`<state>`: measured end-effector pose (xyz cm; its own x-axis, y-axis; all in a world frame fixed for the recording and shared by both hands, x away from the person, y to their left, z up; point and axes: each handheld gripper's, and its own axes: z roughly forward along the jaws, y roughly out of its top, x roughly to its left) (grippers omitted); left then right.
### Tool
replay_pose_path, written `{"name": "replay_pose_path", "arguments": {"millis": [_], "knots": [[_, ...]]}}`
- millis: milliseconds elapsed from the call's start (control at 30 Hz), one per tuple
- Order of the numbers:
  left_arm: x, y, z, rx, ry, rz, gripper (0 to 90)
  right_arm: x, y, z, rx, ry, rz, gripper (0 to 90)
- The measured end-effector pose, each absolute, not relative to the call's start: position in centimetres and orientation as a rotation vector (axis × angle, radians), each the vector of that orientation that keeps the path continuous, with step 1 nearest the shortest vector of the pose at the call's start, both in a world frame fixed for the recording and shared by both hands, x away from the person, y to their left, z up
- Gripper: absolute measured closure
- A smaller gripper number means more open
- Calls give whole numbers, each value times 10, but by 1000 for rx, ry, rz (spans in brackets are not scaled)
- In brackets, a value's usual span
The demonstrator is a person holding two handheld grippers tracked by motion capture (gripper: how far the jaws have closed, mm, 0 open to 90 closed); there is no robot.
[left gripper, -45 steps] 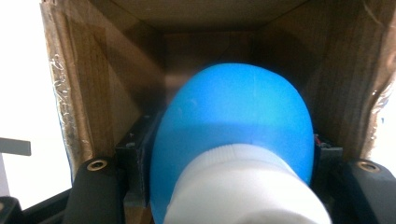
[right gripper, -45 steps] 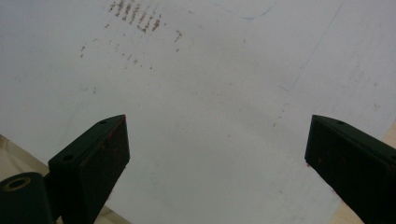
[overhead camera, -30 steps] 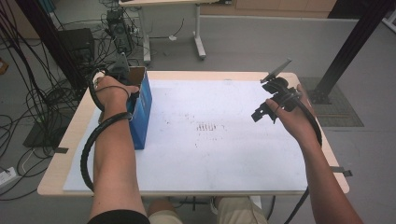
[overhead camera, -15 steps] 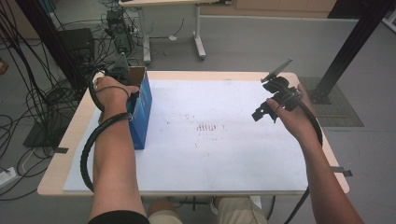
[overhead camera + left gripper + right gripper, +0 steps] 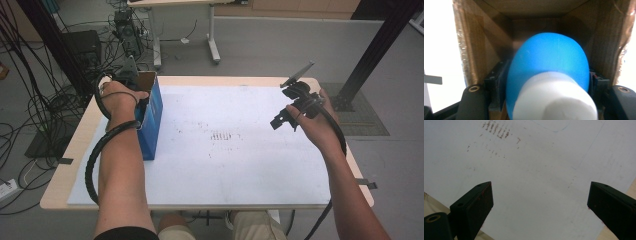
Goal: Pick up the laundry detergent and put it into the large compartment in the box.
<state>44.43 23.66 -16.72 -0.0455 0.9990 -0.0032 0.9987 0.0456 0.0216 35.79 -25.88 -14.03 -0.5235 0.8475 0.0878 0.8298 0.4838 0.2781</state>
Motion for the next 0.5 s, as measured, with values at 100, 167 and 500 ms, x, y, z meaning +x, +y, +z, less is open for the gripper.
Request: {"name": "replay_pose_path", "arguments": {"millis": [100,167,500], "knots": [[444,237,-164,2159,2257,23,305,358,-259,-140,1499,2653,448,67],[442,237,-158,2154,2253,32,297,358,-259,-140,1496,2653,452,66],[439,228,-133,2194,2211,67,256,358,-258,-139,1491,2654,448,66]]}}
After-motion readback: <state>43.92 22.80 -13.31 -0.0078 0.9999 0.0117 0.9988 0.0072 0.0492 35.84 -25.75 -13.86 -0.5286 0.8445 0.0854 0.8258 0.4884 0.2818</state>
